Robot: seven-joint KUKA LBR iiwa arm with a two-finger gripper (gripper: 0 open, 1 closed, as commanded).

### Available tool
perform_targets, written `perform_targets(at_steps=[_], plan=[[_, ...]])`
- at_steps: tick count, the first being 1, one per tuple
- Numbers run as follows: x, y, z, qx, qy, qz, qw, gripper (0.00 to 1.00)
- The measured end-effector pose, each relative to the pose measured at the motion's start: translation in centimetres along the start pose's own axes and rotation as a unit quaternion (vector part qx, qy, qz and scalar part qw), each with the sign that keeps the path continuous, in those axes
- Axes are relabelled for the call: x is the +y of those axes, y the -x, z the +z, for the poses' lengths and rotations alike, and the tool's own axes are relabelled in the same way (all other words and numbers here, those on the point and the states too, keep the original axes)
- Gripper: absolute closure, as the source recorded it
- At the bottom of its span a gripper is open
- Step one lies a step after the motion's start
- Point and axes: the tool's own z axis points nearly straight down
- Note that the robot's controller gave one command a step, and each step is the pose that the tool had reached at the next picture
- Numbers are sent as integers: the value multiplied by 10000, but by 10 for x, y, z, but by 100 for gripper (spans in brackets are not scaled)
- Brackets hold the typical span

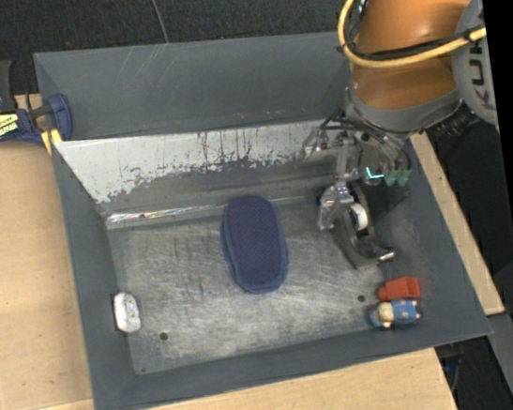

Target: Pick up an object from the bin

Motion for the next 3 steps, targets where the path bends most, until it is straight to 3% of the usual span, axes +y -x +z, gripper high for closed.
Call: perform_targets(at_steps=[1,2,3], plan=[[64,9,132,-25,7,918,9958,0],[56,-8,146,-228,45,824,9963,0],[55,-7,146,-250,48,830,9962,100]])
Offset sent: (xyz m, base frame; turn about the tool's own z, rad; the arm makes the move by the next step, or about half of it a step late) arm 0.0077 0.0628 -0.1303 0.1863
